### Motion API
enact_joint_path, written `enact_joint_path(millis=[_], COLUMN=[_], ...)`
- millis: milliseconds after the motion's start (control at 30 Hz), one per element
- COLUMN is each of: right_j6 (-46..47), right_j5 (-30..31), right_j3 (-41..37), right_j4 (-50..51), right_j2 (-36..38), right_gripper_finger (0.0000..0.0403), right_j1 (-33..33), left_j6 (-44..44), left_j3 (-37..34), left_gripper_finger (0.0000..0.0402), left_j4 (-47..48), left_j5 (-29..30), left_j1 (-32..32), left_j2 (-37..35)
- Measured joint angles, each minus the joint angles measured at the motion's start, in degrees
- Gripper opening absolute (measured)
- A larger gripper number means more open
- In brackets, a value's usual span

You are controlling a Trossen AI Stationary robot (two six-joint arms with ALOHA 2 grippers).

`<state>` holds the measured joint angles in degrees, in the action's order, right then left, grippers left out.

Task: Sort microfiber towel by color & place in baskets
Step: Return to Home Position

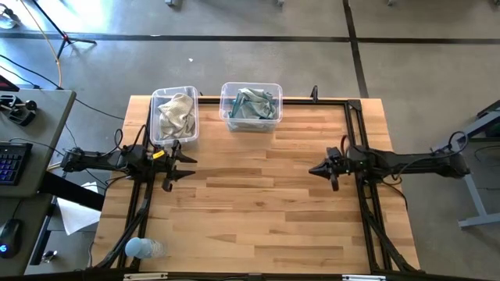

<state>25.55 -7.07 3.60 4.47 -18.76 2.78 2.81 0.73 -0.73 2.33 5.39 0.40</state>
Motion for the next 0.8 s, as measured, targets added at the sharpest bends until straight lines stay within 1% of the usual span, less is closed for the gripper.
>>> enact_joint_path(millis=[100,167,267,400,467,567,633,800], right_j6=[0.0,-1.2,-2.9,-3.0,-2.2,0.1,0.0,-1.9], right_j5=[1.2,2.6,2.8,2.8,2.9,5.8,8.0,6.8], right_j3=[0.1,0.1,0.1,0.1,1.0,3.5,3.5,3.5], right_j4=[3.0,3.3,3.3,3.5,6.6,17.2,17.5,17.2], right_j2=[2.5,3.7,4.9,5.1,5.1,5.1,5.1,5.1], right_gripper_finger=[0.0,0.0,0.0,0.0,0.0,0.0,0.0,0.0], right_j1=[-1.9,-3.0,-4.1,-4.7,-4.9,-4.9,-4.9,-5.7], left_j6=[0.0,0.0,0.0,0.0,0.0,0.0,0.0,0.0], left_j3=[0.0,0.0,0.0,0.0,0.0,0.0,0.0,0.0], left_gripper_finger=[0.017,0.017,0.017,0.017,0.017,0.017,0.017,0.017], left_j4=[0.0,0.0,0.0,0.0,0.0,0.0,0.0,0.0], left_j5=[0.0,0.0,0.0,0.0,0.0,0.0,0.0,0.0], left_j1=[0.0,0.0,0.0,0.0,0.0,0.0,0.0,0.0], left_j2=[0.0,0.0,0.0,0.0,0.0,0.0,0.0,0.0])
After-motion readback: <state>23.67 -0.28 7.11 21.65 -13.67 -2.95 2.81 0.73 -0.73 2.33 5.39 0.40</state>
